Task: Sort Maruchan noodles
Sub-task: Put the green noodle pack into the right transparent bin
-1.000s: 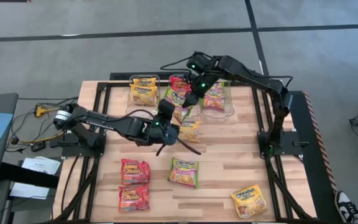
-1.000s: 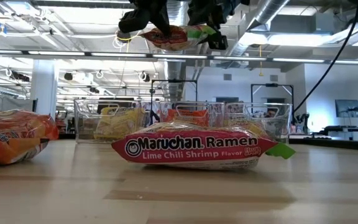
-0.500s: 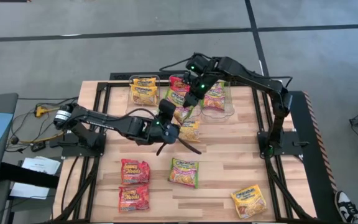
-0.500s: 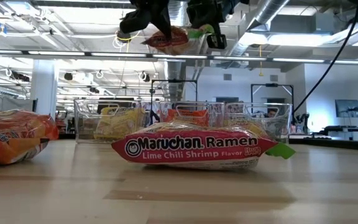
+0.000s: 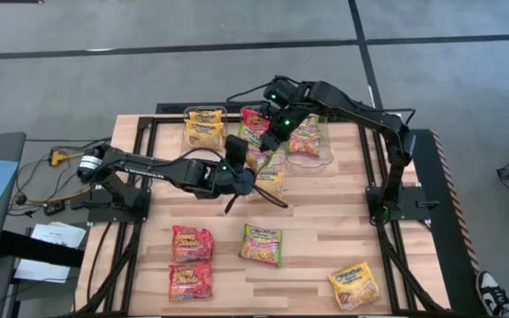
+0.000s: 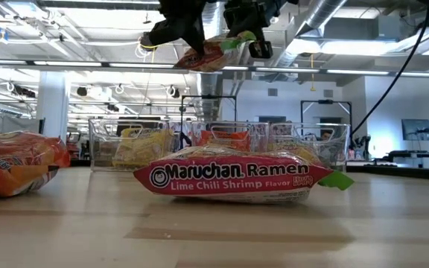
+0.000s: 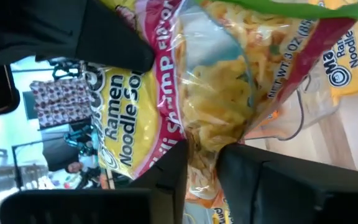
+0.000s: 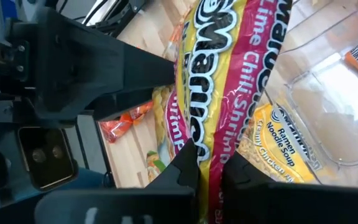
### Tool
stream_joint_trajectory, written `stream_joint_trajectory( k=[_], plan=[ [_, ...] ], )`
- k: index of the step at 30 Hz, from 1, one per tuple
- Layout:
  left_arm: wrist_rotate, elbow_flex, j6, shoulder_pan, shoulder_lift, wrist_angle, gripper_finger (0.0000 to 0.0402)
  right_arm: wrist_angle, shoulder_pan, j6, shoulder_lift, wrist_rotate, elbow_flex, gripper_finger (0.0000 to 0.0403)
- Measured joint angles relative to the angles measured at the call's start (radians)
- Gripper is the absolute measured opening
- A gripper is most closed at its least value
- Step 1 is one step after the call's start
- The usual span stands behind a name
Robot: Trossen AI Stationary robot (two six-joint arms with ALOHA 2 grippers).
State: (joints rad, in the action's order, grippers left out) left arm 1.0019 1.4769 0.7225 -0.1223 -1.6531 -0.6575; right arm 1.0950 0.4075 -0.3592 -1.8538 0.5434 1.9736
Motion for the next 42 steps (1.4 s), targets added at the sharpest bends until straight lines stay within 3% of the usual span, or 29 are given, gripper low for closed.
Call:
stream_joint_trajectory(
  k=[10,23,31,35,42],
  plan=[
    [0.001,0.000,-0.181,-0.036,0.023,-0.063,0.0101,0.013,0.069,0.001,0.000,-0.022,0.000,0.0029],
    [0.004,0.000,-0.462,0.054,0.217,-0.160,0.0101,0.184,0.210,0.223,0.002,-0.040,0.000,0.0030],
    [-0.003,0.000,-0.537,0.105,0.325,-0.184,0.0101,0.311,0.290,0.491,0.002,-0.225,0.001,0.0030],
    [-0.063,0.000,-0.563,0.126,0.364,-0.193,0.0101,0.342,0.311,0.658,0.002,-0.326,0.001,0.0033],
    [-0.074,0.000,-0.627,0.164,0.404,-0.233,0.0101,0.368,0.323,0.860,0.002,-0.431,0.001,0.0030]
  ],
)
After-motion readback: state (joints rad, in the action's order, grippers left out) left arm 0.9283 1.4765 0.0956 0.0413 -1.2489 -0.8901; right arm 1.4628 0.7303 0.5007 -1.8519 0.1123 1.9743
